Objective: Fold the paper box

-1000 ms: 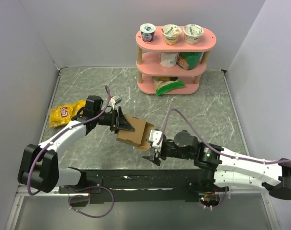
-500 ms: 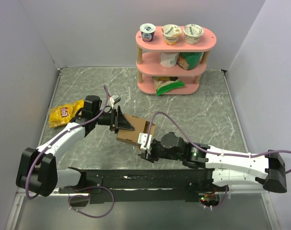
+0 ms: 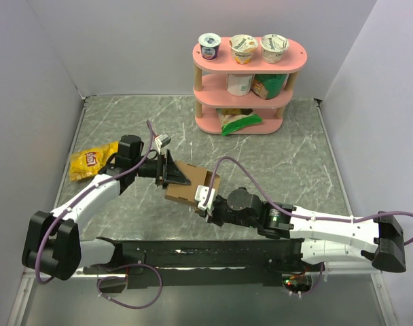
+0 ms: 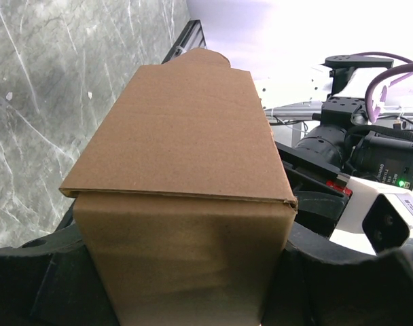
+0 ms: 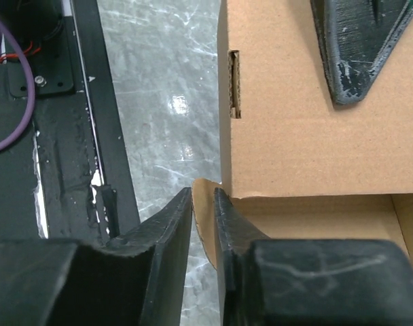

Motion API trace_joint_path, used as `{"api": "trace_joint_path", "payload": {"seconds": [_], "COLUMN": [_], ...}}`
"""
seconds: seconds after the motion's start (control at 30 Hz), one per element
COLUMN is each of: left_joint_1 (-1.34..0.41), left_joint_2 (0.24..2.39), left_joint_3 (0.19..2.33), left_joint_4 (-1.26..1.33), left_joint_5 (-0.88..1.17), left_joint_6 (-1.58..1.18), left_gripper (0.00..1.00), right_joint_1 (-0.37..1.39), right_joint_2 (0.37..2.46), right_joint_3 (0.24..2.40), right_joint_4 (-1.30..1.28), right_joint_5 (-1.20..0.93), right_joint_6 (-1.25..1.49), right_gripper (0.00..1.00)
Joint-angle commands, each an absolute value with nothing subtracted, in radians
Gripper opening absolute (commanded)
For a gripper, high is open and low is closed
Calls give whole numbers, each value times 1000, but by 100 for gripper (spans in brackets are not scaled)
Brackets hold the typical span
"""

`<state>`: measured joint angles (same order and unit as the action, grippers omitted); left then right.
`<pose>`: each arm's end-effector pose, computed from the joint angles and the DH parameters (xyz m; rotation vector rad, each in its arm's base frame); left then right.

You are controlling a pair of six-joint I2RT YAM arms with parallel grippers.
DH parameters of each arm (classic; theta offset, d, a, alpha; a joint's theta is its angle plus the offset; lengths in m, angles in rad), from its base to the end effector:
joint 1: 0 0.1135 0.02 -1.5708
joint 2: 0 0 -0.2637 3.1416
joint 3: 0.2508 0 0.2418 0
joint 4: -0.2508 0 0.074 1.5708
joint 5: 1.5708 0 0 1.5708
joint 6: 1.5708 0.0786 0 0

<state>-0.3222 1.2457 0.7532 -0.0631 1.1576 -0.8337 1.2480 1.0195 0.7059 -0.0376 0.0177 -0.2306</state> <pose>0.2240 -0.1507 0.2498 0.2160 2.3186 -1.8629 0.0859 0.2523 0.2705 -1.3245 1.4708 0.6582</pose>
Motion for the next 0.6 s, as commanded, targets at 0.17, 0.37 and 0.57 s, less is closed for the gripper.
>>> {"api": "trace_joint_path", "payload": {"seconds": [0.17,0.37,0.57], "left_joint_1": [-321,-321,-321], "left_joint_2": [1212,1210,1197], "left_joint_3": [752,746,697], "left_joint_4": [-29,-8,132], "left_joint_5": [1198,1203,1227], "left_joint_6": [-848,-864,-954], "left_gripper": [42,42,42], "right_joint_1": [1253,1250,1236], "right_joint_2": [1005,997,954], "right_joint_3": [700,689,654], "right_joint_4": [31,32,57], "right_joint_5": [66,94,98], "right_joint_6": [-219,-225,-219], "right_gripper": [15,0,0]}}
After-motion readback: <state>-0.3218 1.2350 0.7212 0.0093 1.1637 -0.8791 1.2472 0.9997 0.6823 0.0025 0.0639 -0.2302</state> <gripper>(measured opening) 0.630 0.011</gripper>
